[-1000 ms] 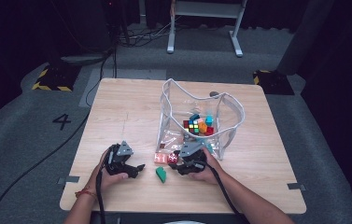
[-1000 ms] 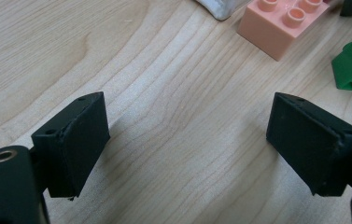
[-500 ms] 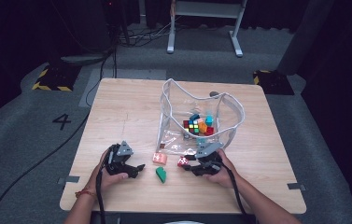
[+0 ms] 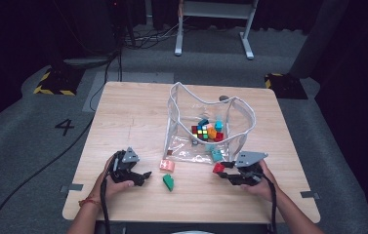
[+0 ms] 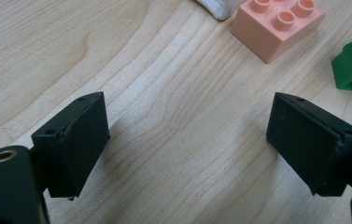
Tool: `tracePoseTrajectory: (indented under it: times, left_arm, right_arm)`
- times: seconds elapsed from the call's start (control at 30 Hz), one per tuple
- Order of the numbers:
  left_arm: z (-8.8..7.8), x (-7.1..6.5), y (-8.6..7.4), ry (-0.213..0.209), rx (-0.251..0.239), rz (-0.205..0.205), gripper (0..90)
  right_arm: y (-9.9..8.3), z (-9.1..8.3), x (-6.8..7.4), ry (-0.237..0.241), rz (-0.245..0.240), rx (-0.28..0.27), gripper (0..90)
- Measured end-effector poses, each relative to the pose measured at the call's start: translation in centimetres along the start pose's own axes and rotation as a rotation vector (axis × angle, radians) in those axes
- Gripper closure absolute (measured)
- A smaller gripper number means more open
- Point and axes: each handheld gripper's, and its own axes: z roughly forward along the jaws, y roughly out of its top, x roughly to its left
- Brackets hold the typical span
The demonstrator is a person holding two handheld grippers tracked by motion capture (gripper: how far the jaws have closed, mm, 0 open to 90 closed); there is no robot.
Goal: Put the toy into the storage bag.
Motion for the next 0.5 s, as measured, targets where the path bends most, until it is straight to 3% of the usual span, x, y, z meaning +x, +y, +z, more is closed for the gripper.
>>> tracePoseTrajectory:
  times: [0.3, 0.5]
  left_arm:
    - [0.0, 0.0, 0.0, 0.001, 0.000, -0.001, 13.2]
    - [0.0, 0.0, 0.0, 0.000, -0.001, 0.000, 13.3]
  right_arm:
    - [-2.6, -3.9, -3.0, -0.097, 0.075, -0.015, 59.8]
    - [-3.2, -5.2, -4.7, -0.156, 0.100, -0.003, 59.9]
